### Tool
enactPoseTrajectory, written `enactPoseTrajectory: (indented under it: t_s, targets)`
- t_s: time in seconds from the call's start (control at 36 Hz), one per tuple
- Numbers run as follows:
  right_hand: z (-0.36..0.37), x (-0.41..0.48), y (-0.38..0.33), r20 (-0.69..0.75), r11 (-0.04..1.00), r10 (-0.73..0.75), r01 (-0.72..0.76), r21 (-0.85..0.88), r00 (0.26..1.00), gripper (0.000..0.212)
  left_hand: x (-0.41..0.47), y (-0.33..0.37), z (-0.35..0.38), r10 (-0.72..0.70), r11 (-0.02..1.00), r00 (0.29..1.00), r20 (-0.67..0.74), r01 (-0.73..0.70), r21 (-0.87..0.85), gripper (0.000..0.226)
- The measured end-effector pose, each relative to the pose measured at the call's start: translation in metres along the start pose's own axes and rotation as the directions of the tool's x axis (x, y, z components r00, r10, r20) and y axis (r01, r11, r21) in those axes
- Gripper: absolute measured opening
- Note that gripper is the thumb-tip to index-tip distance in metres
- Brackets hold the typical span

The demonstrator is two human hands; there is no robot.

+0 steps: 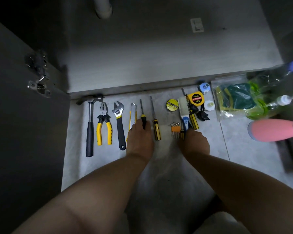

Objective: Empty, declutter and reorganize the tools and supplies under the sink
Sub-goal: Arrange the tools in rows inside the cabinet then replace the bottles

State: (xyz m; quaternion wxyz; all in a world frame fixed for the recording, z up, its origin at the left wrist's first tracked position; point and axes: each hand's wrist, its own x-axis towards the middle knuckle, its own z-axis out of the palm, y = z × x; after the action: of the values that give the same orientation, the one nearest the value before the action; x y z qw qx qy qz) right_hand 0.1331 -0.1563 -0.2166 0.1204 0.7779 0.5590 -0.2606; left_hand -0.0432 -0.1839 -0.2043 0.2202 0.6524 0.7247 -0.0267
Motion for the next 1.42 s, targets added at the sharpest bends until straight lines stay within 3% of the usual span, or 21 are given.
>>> enactPoseTrajectory:
  t_s: [0.31, 0.58, 0.83, 1.08, 1.28, 1.36, 1.42]
  targets:
    - [-0.001, 0.01, -0.001, 0.057, 0.999, 0.024, -0.026, 0.04, 0.998, 0.02, 0.0, -0.001, 0.0, 0.005, 0.999, 1.0, -0.026, -0.004, 0.036, 0.048]
    - [-0.003, 0.0, -0.011, 0.086, 0.971, -0.233, 0.226, 0.084, 0.969, 0.02, 0.008, 0.003, 0.007, 0.125, 0.989, 0.991, -0.045, -0.121, 0.09, 0.07]
    - [-0.002, 0.016, -0.043, 0.214, 0.974, -0.212, 0.188, 0.126, 0.954, 0.027, 0.017, 0.008, 0.007, 0.155, 0.985, 0.987, -0.03, -0.152, 0.076, 0.058]
    - [0.004, 0.02, -0.047, 0.168, 0.987, -0.138, 0.121, 0.103, 0.976, 0.027, 0.016, 0.007, 0.007, 0.161, 0.985, 0.987, -0.028, -0.159, 0.071, 0.048]
    - [0.005, 0.016, -0.038, 0.16, 0.984, -0.163, 0.149, 0.098, 0.974, 0.026, 0.016, 0.006, 0.007, 0.159, 0.986, 0.987, -0.021, -0.158, 0.046, 0.052]
    - [0.003, 0.011, -0.03, 0.031, 0.98, -0.184, 0.181, 0.084, 0.982, 0.021, 0.016, 0.006, 0.008, 0.162, 0.986, 0.987, -0.018, -0.161, 0.047, 0.057]
    - [0.002, 0.007, -0.021, -0.04, 0.969, -0.226, 0.229, 0.094, 0.973, 0.038, 0.017, 0.007, 0.008, 0.163, 0.986, 0.986, -0.03, -0.162, 0.04, 0.059]
